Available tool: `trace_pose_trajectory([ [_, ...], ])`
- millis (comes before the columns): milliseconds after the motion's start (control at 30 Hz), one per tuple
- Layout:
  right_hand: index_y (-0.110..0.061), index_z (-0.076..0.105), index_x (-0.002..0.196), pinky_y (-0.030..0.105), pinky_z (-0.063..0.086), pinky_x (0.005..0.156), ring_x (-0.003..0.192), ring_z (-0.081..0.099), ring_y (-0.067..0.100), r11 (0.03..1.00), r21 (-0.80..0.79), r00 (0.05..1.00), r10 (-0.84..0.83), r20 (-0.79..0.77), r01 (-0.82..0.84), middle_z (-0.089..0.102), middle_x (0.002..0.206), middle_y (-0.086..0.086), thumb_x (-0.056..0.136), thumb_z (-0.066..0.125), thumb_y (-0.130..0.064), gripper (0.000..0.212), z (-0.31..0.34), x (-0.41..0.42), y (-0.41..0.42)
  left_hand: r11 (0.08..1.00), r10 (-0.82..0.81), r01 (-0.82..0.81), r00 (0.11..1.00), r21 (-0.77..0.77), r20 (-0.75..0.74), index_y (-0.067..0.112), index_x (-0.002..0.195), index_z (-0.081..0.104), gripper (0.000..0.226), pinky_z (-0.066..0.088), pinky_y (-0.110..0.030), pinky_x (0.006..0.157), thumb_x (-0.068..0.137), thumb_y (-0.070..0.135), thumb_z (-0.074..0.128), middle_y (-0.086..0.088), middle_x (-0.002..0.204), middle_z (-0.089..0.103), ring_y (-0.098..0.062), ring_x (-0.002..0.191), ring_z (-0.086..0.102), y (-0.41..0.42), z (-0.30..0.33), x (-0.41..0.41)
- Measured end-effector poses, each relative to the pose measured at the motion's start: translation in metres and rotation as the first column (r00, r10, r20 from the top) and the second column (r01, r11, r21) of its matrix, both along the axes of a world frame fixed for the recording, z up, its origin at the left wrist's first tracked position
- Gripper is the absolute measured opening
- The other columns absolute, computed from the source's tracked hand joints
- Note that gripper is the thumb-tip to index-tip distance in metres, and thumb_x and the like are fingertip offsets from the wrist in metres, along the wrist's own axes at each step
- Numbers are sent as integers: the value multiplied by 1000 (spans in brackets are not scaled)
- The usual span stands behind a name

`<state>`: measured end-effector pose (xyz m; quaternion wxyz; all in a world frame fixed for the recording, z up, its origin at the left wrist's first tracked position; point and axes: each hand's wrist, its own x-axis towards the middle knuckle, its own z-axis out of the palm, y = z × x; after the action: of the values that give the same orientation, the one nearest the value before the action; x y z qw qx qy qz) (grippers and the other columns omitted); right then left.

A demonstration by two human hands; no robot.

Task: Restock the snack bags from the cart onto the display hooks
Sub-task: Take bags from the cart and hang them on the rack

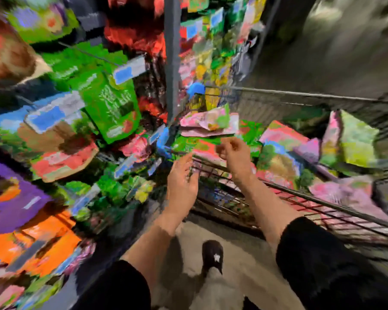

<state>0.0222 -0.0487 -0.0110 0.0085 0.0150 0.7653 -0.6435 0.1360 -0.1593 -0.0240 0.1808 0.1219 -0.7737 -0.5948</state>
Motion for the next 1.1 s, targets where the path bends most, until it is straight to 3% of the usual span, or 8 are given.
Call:
trace_pose_trajectory([
  [67, -4, 65, 80, 16, 42, 51, 48, 52, 1, 995, 36, 995, -95, -11, 96, 61, 58, 0, 91, 58, -6, 13, -4, -26, 42, 998, -53, 53, 999, -20, 9, 2, 125, 54, 45, 51, -41, 96, 81, 8, 50, -16, 120, 59, -27, 108, 61, 19, -4, -28],
  [167, -18, 63, 60, 27, 38, 53, 52, 50, 12, 964, 225, 990, -139, -28, 142, 55, 52, -3, 75, 58, -23, 16, -12, -65, 98, 993, -103, 107, 991, -48, 85, 0, 124, 55, 38, 50, -45, 96, 85, 2, 54, -18, 122, 58, -30, 111, 60, 44, -9, -82],
  [333, -2, 68, 68, 31, 36, 59, 70, 51, 16, 869, 469, 965, -237, 111, 159, 56, 65, 14, 77, 63, -8, 11, -42, -129, 182, 980, -181, 195, 956, -39, 229, -5, 124, 52, 39, 48, -14, 76, 85, -12, 53, -15, 119, 56, -25, 106, 59, 99, -17, -168],
  [467, 3, 68, 87, 30, 34, 62, 81, 55, 17, 820, 570, 937, -242, 250, 59, 60, 78, 12, 81, 66, -9, 13, -67, -154, 226, 959, -265, 283, 894, 2, 361, -4, 122, 53, 37, 48, -34, 89, 85, -10, 56, -21, 120, 60, -31, 108, 59, 145, -36, -216],
  [600, 5, 66, 101, 34, 43, 80, 96, 62, 26, 794, 604, 949, -138, 282, -64, 68, 103, 23, 83, 60, -2, 20, -81, -158, 238, 945, -275, 324, 844, -30, 460, -3, 125, 52, 41, 45, -36, 94, 85, -2, 63, -22, 122, 60, -32, 114, 58, 178, -54, -243],
  [800, -7, 57, 114, 40, 43, 93, 97, 52, 23, 831, 529, 924, -49, 378, -173, 55, 104, 9, 82, 58, 0, 33, -98, -145, 235, 921, -267, 379, 779, -87, 568, -3, 110, 56, 42, 45, -43, 88, 75, 11, 75, -25, 109, 62, -38, 105, 60, 203, -90, -266],
  [967, -6, 65, 118, 35, 43, 95, 110, 60, 29, 760, 647, 975, -96, 199, -57, 66, 119, 14, 88, 61, -16, 32, -74, -139, 237, 920, -349, 389, 757, 47, 552, 2, 90, 69, 28, 43, -31, 69, 76, 25, 77, -16, 87, 69, -17, 80, 58, 214, -68, -277],
  [1100, -13, 71, 76, 34, 42, 58, 69, 64, 31, 633, 701, 944, -255, -211, 328, 70, 72, 10, 90, 57, -33, 29, -39, -142, 239, 906, -412, 403, 767, 129, 493, 4, 92, 67, 9, 43, -31, 71, 90, 11, 63, -15, 89, 67, -24, 82, 61, 217, -65, -279],
])
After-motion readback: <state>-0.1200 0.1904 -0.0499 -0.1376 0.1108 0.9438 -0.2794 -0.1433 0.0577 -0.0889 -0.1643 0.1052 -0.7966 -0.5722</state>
